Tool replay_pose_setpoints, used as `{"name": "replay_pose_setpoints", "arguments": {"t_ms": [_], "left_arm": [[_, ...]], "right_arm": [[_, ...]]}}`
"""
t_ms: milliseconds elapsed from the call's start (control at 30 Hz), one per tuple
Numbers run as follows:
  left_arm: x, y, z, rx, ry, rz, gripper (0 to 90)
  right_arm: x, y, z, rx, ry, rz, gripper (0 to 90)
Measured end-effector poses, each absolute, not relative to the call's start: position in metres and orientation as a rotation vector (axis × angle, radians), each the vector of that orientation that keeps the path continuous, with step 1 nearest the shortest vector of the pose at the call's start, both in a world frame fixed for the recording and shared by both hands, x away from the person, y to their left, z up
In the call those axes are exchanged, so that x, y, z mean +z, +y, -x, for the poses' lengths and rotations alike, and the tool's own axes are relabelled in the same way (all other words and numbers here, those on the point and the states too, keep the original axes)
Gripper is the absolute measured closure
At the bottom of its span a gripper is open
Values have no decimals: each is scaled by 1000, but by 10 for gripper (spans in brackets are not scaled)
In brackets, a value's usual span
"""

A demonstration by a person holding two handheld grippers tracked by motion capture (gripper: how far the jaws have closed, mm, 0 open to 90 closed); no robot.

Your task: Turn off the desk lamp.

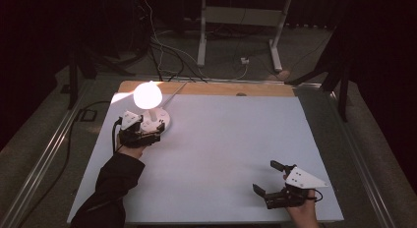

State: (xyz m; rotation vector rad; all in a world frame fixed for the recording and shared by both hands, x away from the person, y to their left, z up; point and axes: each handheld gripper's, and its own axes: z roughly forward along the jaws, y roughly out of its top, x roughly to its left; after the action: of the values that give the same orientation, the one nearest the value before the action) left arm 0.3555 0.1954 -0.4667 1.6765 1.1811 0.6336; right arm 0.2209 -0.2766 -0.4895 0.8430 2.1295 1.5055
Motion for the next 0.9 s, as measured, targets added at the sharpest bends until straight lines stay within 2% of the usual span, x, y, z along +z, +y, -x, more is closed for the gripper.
{"name": "replay_pose_setpoints", "arguments": {"t_ms": [67, 500, 633, 900], "left_arm": [[-469, 195, -358, 648, 1192, -1684, 186], [-480, 193, -369, 670, 1226, -1716, 591], [-483, 192, -372, 663, 1242, -1711, 680], [-492, 189, -377, 698, 1260, -1765, 797]], "right_arm": [[-489, -277, -221, 1506, 2128, -843, 0], [-490, -277, -222, 1509, 2131, -845, 0], [-490, -277, -222, 1510, 2127, -846, 0], [-490, -277, -222, 1510, 2132, -847, 0]]}}
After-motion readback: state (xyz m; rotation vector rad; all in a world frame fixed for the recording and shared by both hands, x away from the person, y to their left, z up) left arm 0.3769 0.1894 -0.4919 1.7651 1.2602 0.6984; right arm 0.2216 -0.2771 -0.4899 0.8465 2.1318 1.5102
